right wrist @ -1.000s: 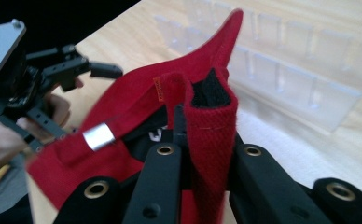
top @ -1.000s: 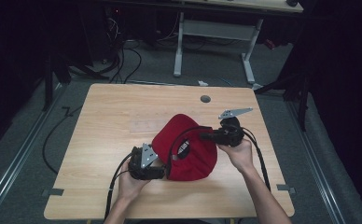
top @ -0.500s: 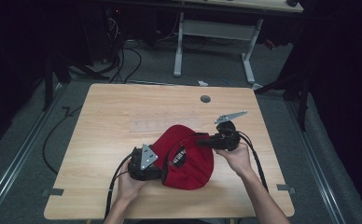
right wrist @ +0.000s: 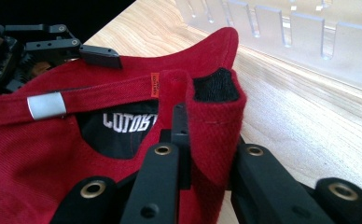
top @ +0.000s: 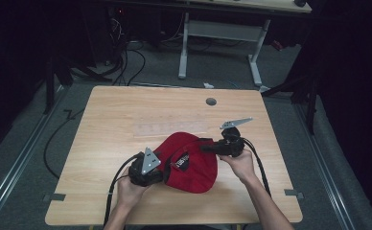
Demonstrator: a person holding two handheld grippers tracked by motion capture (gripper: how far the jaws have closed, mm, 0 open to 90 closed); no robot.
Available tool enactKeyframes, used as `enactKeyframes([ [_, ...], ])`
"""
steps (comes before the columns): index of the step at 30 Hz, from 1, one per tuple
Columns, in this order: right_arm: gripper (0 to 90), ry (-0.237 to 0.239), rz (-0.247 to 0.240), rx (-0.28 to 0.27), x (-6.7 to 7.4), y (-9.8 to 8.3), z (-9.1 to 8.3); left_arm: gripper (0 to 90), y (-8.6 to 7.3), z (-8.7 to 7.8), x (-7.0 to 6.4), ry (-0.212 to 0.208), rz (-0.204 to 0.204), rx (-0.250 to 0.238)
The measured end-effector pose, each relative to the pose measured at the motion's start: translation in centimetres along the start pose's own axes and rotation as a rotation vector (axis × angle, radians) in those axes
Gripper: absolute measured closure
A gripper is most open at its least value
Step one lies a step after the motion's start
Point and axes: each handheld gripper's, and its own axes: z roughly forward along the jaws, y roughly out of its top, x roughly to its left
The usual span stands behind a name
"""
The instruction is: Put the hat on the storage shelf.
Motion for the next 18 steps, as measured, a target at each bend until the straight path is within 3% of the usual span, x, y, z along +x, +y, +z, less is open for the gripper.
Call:
enactKeyframes([
  [3,81.1,0.001,0.009,-0.007,-0.3,-0.2,0.1,50.4,0.2,-0.1,0.0,-0.028,-0.024,0.007],
  [5,79.2,0.013,0.013,-0.021,-0.6,-0.3,0.1,60.0,0.5,-0.2,0.2,-0.048,-0.047,0.018],
  [7,78.8,0.018,0.017,-0.027,-0.8,-0.3,0.3,66.9,0.9,-0.3,0.4,-0.074,-0.106,0.017],
  [8,78.9,0.02,0.019,-0.024,-0.9,-0.4,0.4,68.2,1.1,-0.4,0.5,-0.082,-0.115,0.023],
  [12,79.8,0.017,0.009,-0.026,-0.9,-0.3,0.7,73.3,1.2,-0.7,0.1,-0.105,-0.089,0.044],
  [18,79.9,0.021,0.017,-0.053,-0.9,-0.3,0.6,76.6,1.9,-1.1,-0.1,-0.127,-0.086,0.064],
])
